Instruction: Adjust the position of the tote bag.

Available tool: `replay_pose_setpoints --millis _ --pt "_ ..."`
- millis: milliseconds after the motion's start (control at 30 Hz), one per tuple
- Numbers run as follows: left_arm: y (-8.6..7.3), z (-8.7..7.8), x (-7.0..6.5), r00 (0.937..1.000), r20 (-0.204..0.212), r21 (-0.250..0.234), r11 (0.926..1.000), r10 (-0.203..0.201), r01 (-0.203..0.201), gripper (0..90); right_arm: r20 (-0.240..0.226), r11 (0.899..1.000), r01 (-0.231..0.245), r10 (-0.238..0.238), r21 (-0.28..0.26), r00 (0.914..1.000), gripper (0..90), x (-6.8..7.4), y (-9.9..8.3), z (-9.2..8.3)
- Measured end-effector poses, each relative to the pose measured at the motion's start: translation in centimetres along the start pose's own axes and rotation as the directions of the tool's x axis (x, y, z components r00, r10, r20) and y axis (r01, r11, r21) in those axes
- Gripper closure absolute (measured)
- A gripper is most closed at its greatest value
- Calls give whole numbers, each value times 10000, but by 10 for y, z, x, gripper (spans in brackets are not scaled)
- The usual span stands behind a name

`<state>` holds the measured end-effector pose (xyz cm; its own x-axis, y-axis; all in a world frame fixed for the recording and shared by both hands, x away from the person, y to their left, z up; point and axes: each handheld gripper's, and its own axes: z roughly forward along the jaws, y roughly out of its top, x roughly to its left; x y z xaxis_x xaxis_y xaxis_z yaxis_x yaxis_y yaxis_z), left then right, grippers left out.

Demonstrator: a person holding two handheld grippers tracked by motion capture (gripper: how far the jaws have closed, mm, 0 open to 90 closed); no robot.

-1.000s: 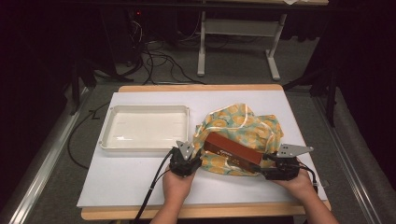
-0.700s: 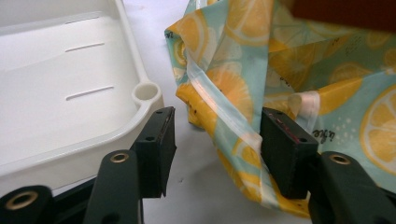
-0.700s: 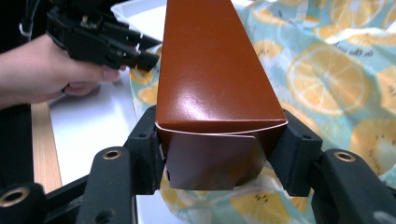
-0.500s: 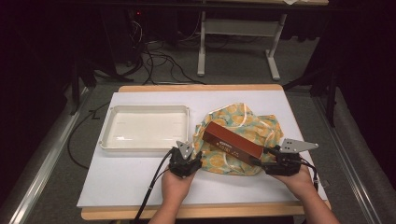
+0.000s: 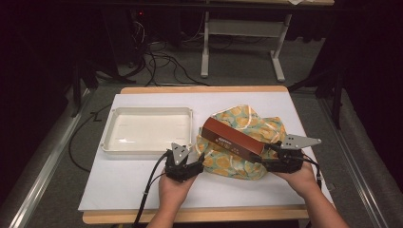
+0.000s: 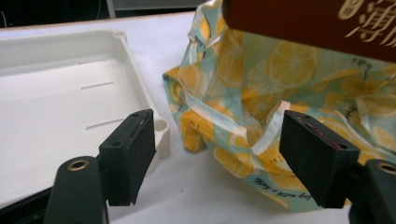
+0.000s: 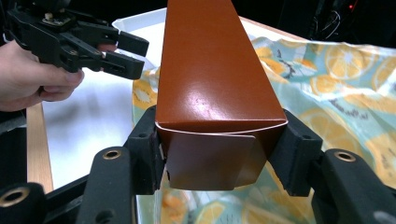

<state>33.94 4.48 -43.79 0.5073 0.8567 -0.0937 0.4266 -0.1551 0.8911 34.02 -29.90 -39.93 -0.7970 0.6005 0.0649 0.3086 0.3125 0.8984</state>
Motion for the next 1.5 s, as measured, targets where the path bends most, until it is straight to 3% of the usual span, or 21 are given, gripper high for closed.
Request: replay_pose_setpoints --millis 100,233,267,467,533,700,967,1100,1267,1500 --pt "2 -6 3 9998 194 -101 9999 -72 74 251 -105 9999 111 -111 21 9999 446 2 6 6" --pt "1 -13 13 9999 93 -137 9999 38 -37 253 -208 9997 225 -225 26 9995 446 5 16 16" --pt "2 -17 19 9996 23 80 9995 296 -296 256 -221 9995 302 -301 48 9993 445 6 19 18" --pt "2 -36 47 9996 -281 199 9998 68 -63 260 -409 9989 454 -450 76 9981 445 10 31 35" --pt "1 -41 56 9985 -477 356 9991 260 -243 258 -469 9985 529 -523 113 9975 445 11 34 41" --pt "-4 -60 83 9970 -755 315 9994 152 -128 254 -707 9981 595 -582 165 9958 445 14 44 59" --pt "-24 -90 122 9891 -1470 579 9983 102 -16 260 -1061 9960 880 -859 158 9906 446 22 60 89" --pt "-35 -98 130 9862 -1657 600 9982 47 53 260 -1198 9954 937 -905 212 9887 446 24 66 104" --pt "-43 -109 138 9810 -1932 266 9994 -164 219 262 -1385 9933 1102 -1045 342 9848 445 26 73 122" --pt "-52 -114 145 9802 -1870 221 9973 -645 699 262 -1696 9891 1388 -1286 499 9771 446 32 89 154"
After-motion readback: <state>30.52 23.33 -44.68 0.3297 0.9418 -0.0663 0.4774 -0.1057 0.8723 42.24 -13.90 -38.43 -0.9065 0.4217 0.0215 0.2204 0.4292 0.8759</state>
